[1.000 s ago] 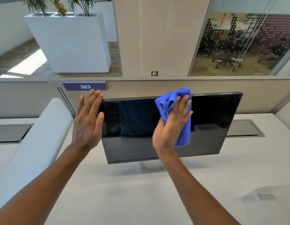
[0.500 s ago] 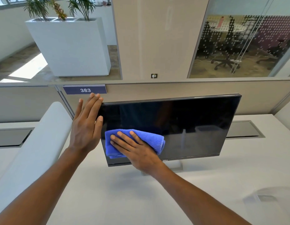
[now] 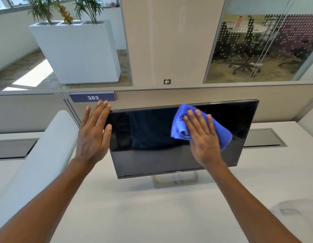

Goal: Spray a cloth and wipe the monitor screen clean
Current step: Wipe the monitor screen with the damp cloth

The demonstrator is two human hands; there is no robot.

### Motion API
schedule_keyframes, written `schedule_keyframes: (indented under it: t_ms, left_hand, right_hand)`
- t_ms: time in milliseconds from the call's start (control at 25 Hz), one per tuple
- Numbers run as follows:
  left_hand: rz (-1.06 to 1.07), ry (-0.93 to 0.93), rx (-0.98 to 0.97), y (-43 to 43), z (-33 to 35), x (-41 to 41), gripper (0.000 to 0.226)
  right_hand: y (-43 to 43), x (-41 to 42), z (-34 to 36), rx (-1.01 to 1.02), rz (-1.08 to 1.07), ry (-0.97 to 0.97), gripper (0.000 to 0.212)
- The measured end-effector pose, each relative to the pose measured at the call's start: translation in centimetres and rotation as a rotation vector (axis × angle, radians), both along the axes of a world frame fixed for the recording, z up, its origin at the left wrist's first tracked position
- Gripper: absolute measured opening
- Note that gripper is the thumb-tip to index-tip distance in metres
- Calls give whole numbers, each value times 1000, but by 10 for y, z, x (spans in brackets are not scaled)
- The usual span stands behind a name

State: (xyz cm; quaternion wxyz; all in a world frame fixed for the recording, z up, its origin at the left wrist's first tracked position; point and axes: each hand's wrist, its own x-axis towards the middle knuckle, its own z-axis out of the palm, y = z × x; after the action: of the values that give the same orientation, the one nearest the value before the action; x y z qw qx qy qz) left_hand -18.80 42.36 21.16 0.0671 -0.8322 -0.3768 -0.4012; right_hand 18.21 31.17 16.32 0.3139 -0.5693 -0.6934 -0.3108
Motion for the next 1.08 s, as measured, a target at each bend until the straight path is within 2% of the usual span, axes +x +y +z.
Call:
schedule_keyframes:
  t_ms: [80, 280, 360, 440, 600, 800, 920, 1080]
  left_hand:
    - [-1, 1, 3, 2, 0, 0, 56]
    - [-3, -3, 5, 2, -3, 1, 57]
    - [-11, -10, 6, 3, -3, 1, 56]
    - [-13, -20, 5, 2, -3, 2, 56]
    - [-5, -52, -3, -1, -3, 6, 55]
    - [-28, -58, 5, -1, -2, 3, 54]
    - [-26, -52, 10, -1, -2, 4, 54]
    - [-21, -51, 18, 0, -3, 5, 54]
  right_hand:
    - [-7, 28, 5, 64, -91, 173, 76]
    - [-12, 53, 9, 285, -289, 805, 59]
    - [-5, 36, 17, 297, -353, 947, 64]
    - [5, 4, 24, 269, -372, 1000, 72]
    - [19, -82, 22, 107, -281, 753, 76]
    - [30, -161, 7, -60, 17, 412, 77]
    - [33, -181, -11, -105, 150, 172, 73]
    - [17, -166, -55, -256, 239, -167, 83]
